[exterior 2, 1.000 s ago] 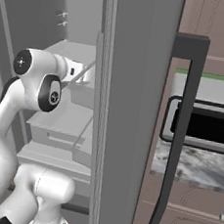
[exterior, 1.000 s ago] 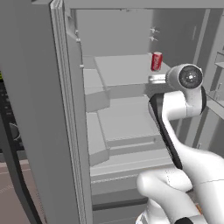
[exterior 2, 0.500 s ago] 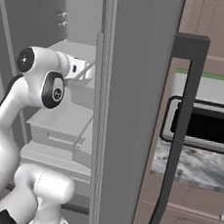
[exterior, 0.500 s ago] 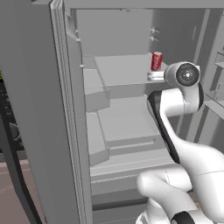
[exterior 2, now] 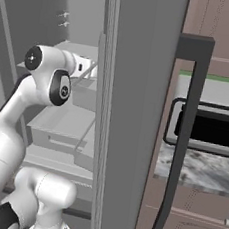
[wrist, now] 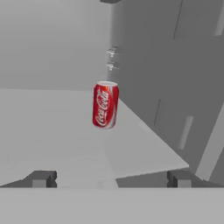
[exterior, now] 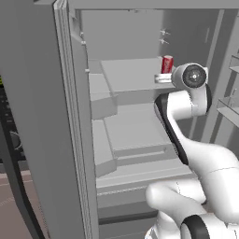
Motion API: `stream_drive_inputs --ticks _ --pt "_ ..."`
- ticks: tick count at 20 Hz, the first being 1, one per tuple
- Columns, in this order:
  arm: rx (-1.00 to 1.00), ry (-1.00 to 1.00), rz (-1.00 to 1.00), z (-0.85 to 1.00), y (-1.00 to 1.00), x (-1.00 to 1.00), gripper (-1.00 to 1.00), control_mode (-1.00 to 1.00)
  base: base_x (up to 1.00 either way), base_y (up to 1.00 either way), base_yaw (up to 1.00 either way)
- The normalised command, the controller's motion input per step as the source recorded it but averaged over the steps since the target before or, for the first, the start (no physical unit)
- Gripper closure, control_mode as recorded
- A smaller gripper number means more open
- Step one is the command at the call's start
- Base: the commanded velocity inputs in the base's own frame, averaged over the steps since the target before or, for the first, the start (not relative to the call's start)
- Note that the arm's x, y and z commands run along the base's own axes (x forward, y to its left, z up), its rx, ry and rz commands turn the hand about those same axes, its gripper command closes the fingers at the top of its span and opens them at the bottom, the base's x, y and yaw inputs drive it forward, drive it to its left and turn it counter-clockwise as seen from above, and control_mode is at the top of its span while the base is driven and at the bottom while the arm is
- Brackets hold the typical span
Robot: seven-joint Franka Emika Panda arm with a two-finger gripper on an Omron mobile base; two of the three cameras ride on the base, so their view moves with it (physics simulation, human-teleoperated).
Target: Open the fridge, grab two sodas, and place both sodas inside the bowl with ice on the dining counter.
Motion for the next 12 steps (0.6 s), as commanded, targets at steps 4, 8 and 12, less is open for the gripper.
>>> stream_drive_inputs --ticks 4,8,12 --pt "0.0 0.0 0.0 0.0 0.0 0.34 -1.0 -1.0 0.0 0.0 0.0" --pt "0.0 0.0 0.0 0.0 0.0 0.35 -1.0 -1.0 0.0 0.0 0.0" --pt "0.0 0.0 0.0 -0.01 0.0 0.3 -1.0 -1.0 0.0 0.0 0.0"
